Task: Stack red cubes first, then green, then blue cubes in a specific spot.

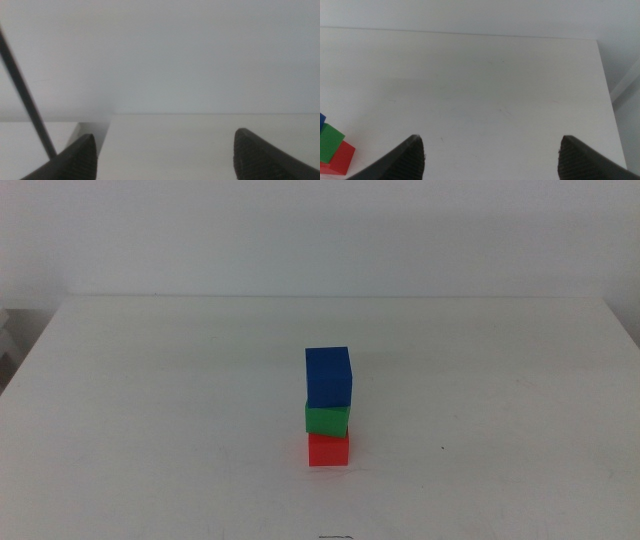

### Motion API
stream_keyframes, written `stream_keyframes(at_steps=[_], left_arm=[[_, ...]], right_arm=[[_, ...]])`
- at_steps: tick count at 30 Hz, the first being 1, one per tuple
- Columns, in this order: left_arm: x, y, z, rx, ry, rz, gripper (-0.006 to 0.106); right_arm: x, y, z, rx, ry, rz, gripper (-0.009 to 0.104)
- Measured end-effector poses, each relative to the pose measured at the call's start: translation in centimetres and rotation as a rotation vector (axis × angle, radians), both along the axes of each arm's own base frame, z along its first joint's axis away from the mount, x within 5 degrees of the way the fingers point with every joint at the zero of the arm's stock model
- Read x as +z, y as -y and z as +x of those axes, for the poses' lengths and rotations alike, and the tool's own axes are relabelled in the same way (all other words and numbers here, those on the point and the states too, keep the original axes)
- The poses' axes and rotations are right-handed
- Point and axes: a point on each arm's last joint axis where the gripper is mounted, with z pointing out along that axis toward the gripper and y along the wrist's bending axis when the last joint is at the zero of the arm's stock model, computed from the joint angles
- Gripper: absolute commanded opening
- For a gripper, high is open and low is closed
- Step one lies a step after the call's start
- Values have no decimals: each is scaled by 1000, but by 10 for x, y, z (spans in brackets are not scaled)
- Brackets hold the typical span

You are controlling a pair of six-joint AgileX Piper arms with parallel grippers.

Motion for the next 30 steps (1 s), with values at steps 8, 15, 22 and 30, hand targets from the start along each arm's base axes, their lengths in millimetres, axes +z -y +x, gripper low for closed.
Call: stream_keyframes(at_steps=[8, 15, 22, 30], left_arm=[[0, -2, -5, 20, 17, 13, 94], [-3, -2, -4, 19, 7, 10, 94], [-17, 4, -5, -29, 67, -107, 94], [-84, 4, -28, -46, 138, -128, 94]], right_arm=[[0, 0, 0, 0, 0, 0, 68], [0, 0, -5, 0, 19, 3, 68], [-6, 4, -42, -3, 246, 26, 68], [-66, 10, -94, -8, 466, 49, 68]])
